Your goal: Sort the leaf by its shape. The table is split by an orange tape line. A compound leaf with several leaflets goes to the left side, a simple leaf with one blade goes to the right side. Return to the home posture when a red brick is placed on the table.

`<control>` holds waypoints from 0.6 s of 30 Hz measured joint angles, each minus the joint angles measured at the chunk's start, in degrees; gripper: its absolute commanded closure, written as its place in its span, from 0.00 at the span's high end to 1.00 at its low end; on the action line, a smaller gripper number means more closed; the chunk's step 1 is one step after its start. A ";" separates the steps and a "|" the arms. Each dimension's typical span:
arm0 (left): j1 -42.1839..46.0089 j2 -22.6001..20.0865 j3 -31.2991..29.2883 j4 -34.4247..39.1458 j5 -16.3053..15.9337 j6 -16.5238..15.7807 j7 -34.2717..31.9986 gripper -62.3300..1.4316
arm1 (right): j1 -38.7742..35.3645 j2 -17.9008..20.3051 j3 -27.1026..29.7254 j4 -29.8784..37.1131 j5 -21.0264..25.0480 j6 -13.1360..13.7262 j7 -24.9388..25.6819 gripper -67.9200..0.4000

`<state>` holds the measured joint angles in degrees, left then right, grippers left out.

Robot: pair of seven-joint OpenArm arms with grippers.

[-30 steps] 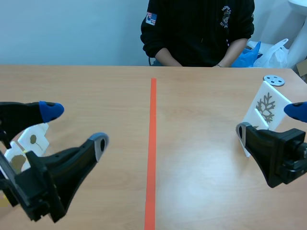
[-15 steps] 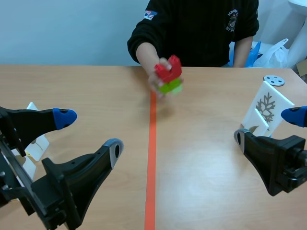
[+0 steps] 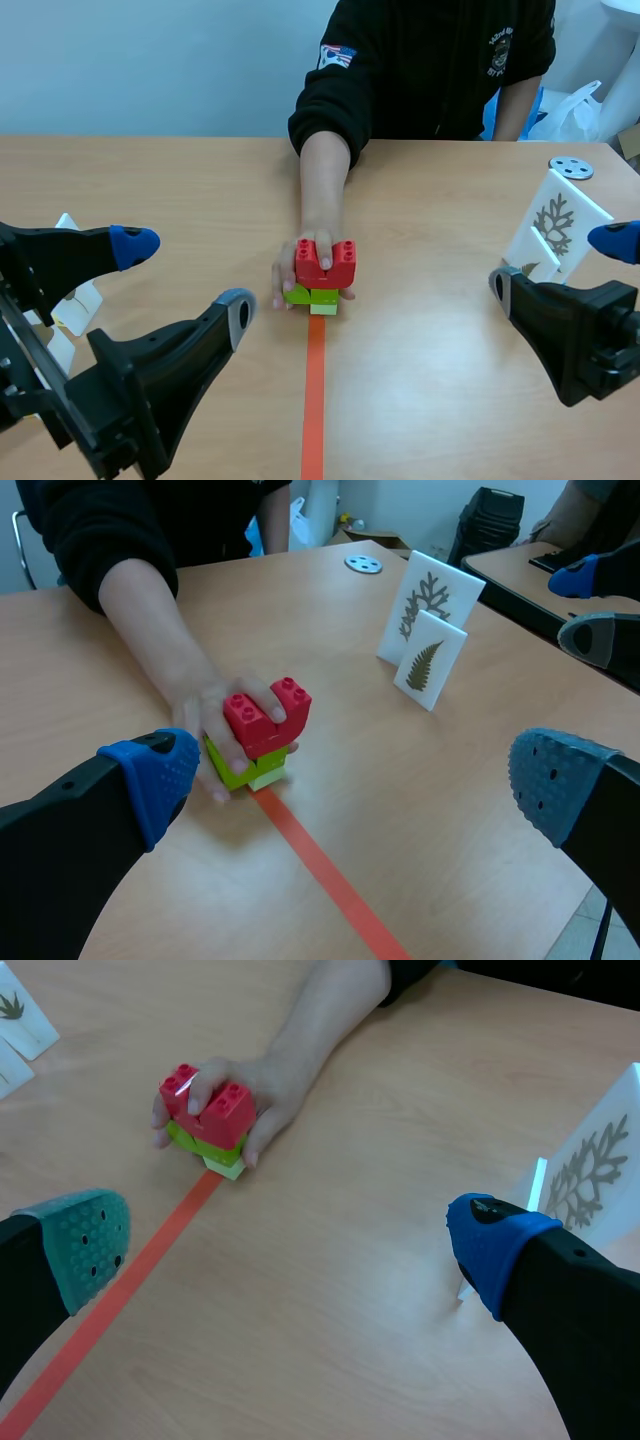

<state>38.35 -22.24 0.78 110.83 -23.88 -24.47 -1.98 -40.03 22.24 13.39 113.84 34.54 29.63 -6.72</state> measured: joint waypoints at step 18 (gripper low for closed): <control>-0.11 0.00 0.00 0.00 0.04 0.00 1.16 1.00 | 0.00 0.00 0.00 0.00 -0.02 0.00 0.39 1.00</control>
<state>38.24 -22.24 0.78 110.83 -23.83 -24.47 -0.82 -40.03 22.24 13.39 113.84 34.52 29.63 -6.33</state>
